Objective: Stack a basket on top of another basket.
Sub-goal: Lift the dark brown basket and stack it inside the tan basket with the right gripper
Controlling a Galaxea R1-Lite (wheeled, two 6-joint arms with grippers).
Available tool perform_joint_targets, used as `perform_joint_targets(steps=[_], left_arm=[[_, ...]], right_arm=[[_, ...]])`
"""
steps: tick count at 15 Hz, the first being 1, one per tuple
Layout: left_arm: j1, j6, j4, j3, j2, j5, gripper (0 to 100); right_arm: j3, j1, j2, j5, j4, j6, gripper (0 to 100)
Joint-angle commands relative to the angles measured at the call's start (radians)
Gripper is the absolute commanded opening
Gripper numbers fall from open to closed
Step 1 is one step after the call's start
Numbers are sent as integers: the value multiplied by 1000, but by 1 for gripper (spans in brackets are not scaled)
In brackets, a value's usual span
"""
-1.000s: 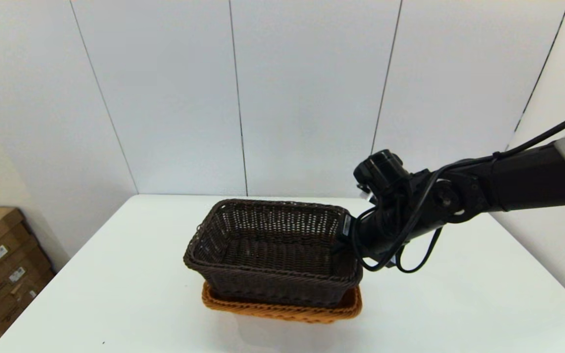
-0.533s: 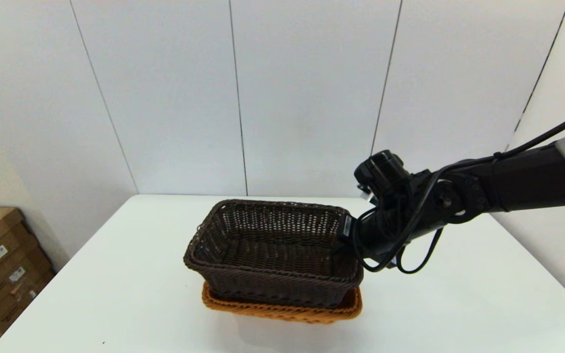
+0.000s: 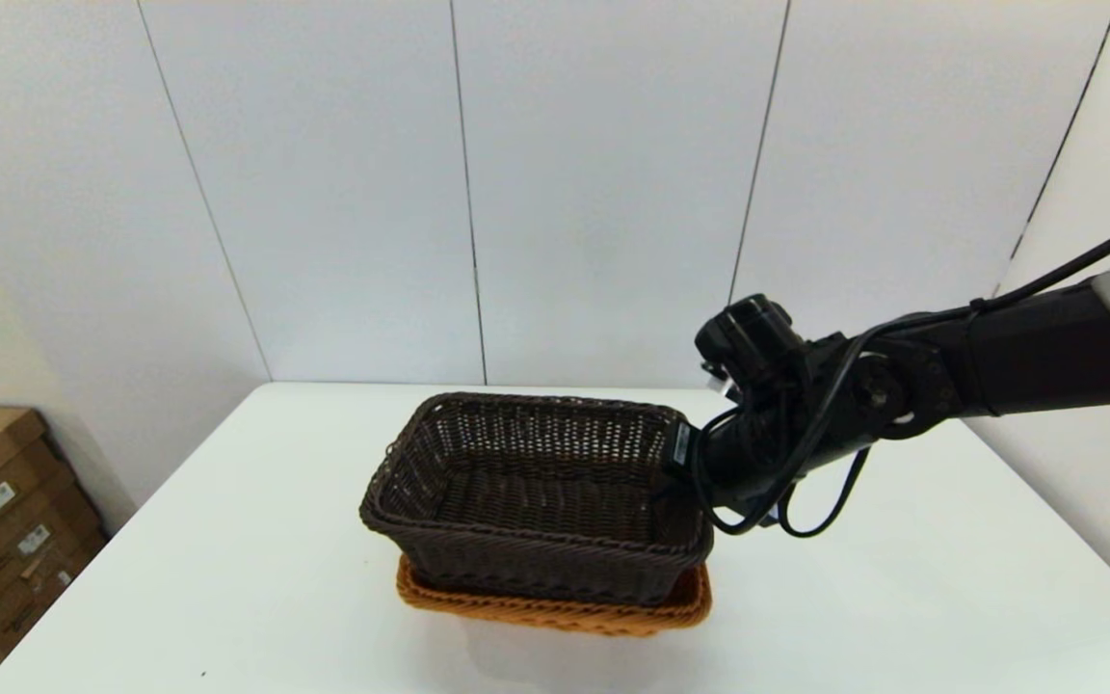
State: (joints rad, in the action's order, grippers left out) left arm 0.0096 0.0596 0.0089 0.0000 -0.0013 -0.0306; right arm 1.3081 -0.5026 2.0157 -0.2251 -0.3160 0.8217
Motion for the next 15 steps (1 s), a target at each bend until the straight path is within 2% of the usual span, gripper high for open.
perform_joint_targets(steps=[1, 15], left_arm=[[0, 0, -1, 2, 0, 0, 100], [1, 0, 0, 2, 0, 0, 100]], right_arm=[[0, -1, -2, -3, 0, 5, 0], [-3, 10, 9, -7, 31, 2, 0]])
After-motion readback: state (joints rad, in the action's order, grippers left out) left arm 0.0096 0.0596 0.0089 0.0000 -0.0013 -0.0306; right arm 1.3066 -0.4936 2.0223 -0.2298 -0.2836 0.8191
